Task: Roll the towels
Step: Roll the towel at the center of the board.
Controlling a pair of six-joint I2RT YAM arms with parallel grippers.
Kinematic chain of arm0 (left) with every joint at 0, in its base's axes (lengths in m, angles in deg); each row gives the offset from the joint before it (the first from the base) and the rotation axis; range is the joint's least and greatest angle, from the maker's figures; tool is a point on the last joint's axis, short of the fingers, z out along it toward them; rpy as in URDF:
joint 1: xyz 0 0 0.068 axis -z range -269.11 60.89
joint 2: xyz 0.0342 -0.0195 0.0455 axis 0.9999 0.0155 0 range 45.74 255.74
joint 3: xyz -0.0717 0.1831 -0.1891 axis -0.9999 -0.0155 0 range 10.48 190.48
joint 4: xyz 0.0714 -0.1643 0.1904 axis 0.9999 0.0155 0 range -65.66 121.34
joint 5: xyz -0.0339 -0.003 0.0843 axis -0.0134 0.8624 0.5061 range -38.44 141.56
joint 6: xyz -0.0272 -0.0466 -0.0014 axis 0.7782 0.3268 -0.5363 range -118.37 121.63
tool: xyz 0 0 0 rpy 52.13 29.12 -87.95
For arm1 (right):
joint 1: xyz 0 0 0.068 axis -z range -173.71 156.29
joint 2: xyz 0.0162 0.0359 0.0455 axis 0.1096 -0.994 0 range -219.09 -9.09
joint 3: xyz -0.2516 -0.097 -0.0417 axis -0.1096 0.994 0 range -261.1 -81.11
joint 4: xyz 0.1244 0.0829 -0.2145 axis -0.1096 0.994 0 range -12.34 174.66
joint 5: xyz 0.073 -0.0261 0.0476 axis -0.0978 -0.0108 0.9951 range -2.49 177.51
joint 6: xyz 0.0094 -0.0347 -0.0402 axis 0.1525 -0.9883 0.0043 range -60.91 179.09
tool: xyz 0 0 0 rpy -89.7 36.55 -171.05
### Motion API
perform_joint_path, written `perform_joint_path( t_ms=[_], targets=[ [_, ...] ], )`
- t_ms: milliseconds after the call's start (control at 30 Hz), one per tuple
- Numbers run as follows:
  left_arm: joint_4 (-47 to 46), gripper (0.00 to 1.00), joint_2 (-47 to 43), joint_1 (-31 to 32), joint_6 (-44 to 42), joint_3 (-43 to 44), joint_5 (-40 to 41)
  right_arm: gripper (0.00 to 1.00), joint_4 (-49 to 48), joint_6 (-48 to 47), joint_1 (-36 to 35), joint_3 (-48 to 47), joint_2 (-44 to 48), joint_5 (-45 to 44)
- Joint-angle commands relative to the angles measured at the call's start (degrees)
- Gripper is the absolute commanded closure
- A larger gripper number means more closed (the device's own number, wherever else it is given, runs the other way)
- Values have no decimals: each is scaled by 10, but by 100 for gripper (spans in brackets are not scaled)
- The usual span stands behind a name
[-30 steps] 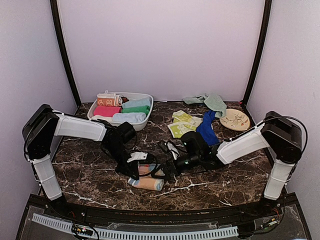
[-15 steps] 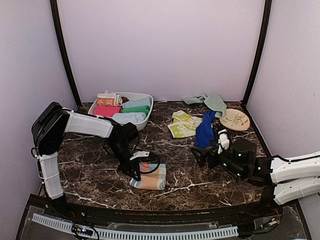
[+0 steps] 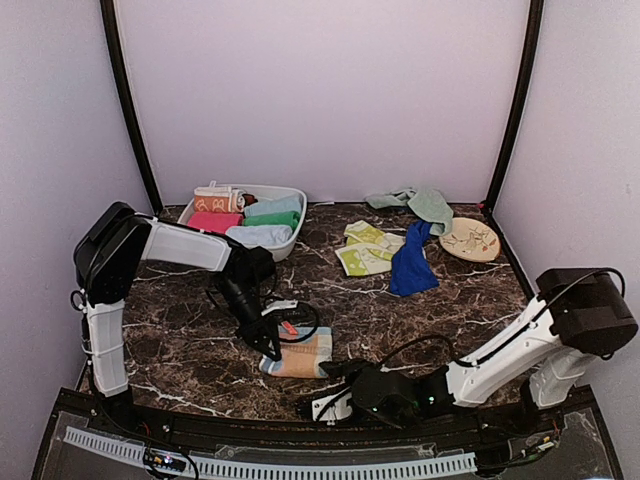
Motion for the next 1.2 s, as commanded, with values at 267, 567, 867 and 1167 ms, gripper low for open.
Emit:
perform_joint_path(
  t_ms=[267, 567, 867, 1167],
  targets=[
    [28, 97, 24, -8, -6, -10, 62, 51, -177, -217, 38, -64, -165, 4],
    [25, 95, 18, -8, -11, -11, 70, 63, -81, -109, 56, -110, -191, 25],
    [-132, 74, -152, -58, 90, -73, 167, 99, 171, 203, 132, -210, -145, 263],
    [-319, 24, -370, -90, 149, -210, 305, 100, 210, 361, 185, -222, -154, 457]
  ],
)
